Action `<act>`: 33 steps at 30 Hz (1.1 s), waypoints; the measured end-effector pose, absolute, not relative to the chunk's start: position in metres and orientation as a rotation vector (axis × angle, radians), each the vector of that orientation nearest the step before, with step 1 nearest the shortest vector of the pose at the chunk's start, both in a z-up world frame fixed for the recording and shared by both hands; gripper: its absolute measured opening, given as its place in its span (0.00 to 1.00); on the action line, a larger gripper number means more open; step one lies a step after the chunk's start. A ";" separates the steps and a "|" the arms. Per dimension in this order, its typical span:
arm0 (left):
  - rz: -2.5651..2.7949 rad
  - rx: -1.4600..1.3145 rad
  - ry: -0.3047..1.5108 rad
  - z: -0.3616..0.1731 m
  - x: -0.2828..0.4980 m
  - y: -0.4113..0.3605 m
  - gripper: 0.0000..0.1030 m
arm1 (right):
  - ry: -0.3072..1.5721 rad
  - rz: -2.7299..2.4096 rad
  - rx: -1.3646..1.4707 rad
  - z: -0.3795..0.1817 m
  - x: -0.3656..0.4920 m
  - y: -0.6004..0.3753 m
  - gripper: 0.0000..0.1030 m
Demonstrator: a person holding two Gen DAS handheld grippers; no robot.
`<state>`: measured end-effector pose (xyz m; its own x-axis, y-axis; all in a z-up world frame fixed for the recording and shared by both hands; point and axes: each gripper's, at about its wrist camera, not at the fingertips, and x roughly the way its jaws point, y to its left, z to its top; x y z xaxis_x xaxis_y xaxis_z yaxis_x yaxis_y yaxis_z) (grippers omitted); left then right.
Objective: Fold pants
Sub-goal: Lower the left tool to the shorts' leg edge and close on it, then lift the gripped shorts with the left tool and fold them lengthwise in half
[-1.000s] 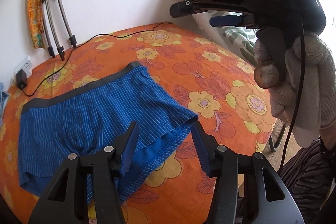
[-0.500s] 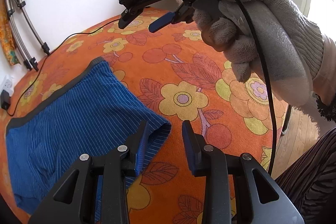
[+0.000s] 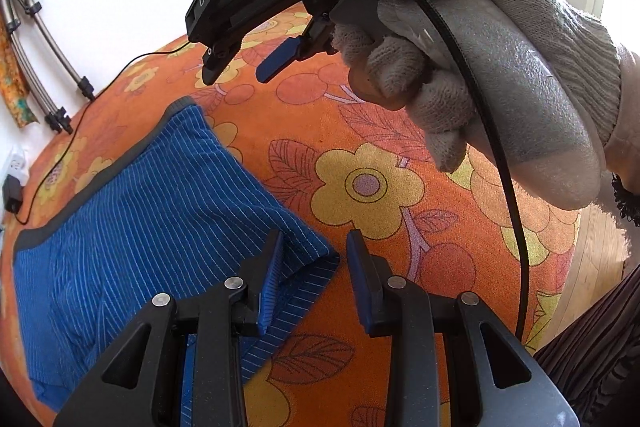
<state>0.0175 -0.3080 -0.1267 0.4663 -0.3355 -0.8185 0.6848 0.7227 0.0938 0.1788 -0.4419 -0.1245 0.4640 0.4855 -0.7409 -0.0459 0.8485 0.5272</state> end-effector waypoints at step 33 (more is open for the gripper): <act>-0.688 0.247 0.828 -0.091 0.022 -0.273 0.04 | 1.059 0.367 0.555 -0.138 0.216 -0.407 0.08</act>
<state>0.0222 -0.2727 -0.0915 0.4771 -0.4643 -0.7462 0.6486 0.7590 -0.0575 0.2157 -0.4067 -0.1381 0.4500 0.5358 -0.7144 -0.0210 0.8061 0.5914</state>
